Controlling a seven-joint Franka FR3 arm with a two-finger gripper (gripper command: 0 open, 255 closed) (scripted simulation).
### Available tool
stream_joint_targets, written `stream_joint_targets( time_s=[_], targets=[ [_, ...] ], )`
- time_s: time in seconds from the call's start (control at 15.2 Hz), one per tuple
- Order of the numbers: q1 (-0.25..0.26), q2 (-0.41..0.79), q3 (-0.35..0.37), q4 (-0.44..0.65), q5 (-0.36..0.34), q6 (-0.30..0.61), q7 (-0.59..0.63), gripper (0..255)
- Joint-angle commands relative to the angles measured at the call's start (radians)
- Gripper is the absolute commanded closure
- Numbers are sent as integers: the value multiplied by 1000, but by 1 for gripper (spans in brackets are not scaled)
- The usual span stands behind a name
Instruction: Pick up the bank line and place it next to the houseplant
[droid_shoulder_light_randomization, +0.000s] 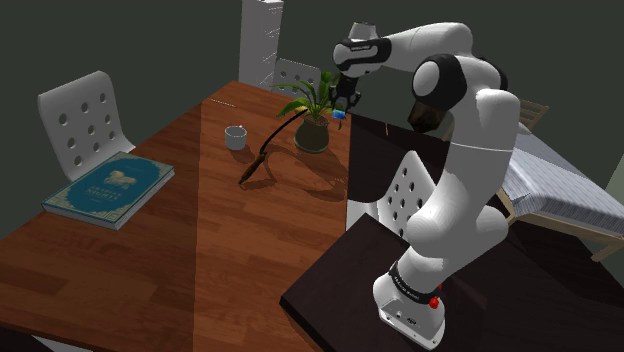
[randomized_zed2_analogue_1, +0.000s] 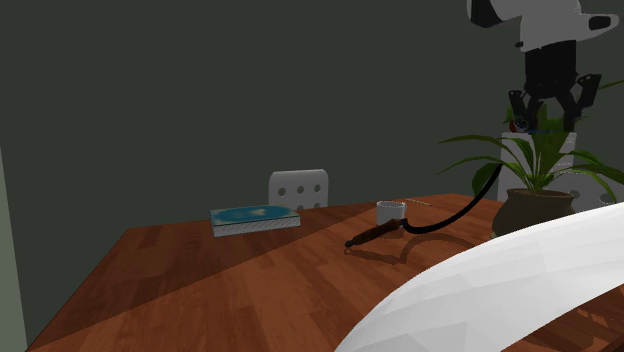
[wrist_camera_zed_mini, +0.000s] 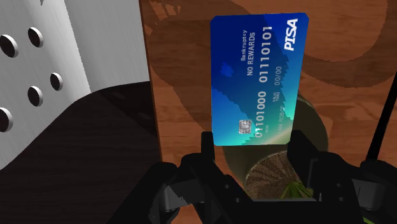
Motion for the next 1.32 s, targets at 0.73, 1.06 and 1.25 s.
stream_joint_targets(
  time_s=[0.73, 1.06, 1.25],
  targets=[
    [-2, 44, -3, -111, -7, 155, 13, 255],
    [-2, 72, -4, -138, -10, 210, 19, 255],
    [-1, 90, -5, -152, -12, 242, 23, 255]
  ],
)
